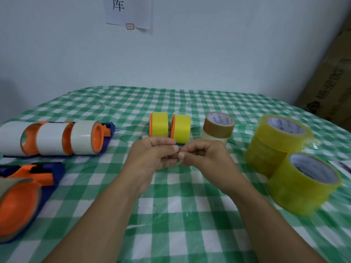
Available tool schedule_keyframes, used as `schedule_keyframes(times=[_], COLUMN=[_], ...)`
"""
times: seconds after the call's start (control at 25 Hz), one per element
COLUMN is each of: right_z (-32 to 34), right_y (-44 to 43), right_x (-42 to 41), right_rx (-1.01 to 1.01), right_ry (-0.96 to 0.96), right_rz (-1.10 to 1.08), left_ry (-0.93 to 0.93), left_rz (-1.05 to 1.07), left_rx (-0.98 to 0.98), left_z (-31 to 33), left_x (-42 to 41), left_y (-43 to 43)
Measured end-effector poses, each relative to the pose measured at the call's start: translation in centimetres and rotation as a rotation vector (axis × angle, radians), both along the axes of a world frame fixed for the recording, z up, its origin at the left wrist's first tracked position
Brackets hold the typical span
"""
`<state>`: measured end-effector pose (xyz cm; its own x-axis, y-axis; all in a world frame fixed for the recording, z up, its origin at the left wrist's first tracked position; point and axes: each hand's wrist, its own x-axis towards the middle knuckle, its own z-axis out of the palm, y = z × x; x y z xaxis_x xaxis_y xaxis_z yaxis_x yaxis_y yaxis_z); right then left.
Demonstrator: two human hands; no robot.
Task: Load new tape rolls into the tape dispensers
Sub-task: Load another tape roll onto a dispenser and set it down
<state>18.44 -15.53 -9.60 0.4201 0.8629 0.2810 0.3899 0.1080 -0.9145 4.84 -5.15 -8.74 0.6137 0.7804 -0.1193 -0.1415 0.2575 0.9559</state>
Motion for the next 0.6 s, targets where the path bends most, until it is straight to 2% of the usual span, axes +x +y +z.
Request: schedule_keyframes(times=[0.08, 0.2, 0.44, 0.6], right_z=[0.20, 0.24, 0.00, 0.44], right_y=[0.06, 0.19, 0.18, -0.22], right_x=[-0.46, -0.40, -0.61, -0.87], right_rx=[0.010, 0.032, 0.043, 0.119], right_ry=[0.172, 0.319, 0.249, 0.258], right_rz=[-0.048, -0.085, -0.071, 0.028], left_ry=[-0.019, -0.063, -0.071, -0.095], left_rz=[-0.022, -0.065, 0.041, 0.124], left_rx=[0.026, 0.048, 0.035, 0.054], left_z=[0.02, 0.04, -0.38, -0.30], left_x=[0.01, -0.01, 0.35, 0.23], left_y=[-0.21, -0.61, -0.59, -0.54])
